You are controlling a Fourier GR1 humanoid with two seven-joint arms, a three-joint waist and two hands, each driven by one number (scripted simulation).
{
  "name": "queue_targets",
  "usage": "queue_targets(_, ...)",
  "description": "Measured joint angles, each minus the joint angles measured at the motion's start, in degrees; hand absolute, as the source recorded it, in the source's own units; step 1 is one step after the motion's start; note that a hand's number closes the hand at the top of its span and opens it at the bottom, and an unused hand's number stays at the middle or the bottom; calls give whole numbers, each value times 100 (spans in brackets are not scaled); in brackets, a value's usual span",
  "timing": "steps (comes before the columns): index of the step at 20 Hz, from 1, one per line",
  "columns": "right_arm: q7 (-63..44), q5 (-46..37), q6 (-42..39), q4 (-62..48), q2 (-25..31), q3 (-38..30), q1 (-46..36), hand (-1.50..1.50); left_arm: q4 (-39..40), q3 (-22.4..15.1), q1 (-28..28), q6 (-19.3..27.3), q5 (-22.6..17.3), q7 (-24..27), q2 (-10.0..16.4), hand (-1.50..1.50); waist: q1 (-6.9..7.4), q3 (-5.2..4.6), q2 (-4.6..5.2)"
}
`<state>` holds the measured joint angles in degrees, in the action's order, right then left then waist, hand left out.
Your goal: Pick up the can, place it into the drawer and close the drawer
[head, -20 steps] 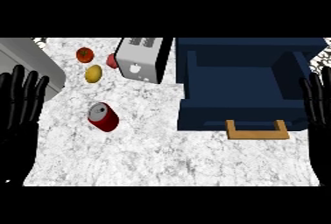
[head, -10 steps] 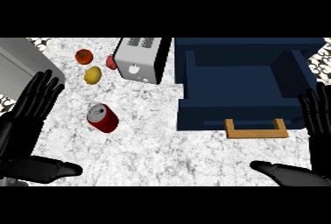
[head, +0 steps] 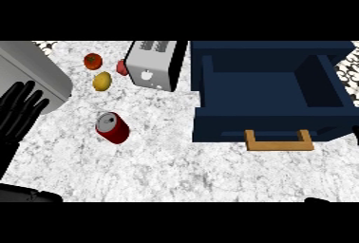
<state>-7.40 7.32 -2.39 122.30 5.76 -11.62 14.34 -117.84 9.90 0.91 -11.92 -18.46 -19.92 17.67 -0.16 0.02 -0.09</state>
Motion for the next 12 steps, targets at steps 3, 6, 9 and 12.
queue_targets(3,48,242,-220,-22,77,-273,110,-150,-180,69,195,-91,-39,-58,-74,-150,7,-2,-1)
queue_targets(6,78,324,-320,4,60,-419,185,-150,-265,331,116,-90,-375,-390,-1,-150,6,-1,0)
queue_targets(9,229,547,-587,-33,101,-629,386,-150,-257,515,138,-48,-651,-573,-44,-150,1,-1,-2)
queue_targets(12,326,740,-826,34,94,-803,631,-150,-136,758,50,0,-1031,-788,-15,-150,-8,-1,-1)
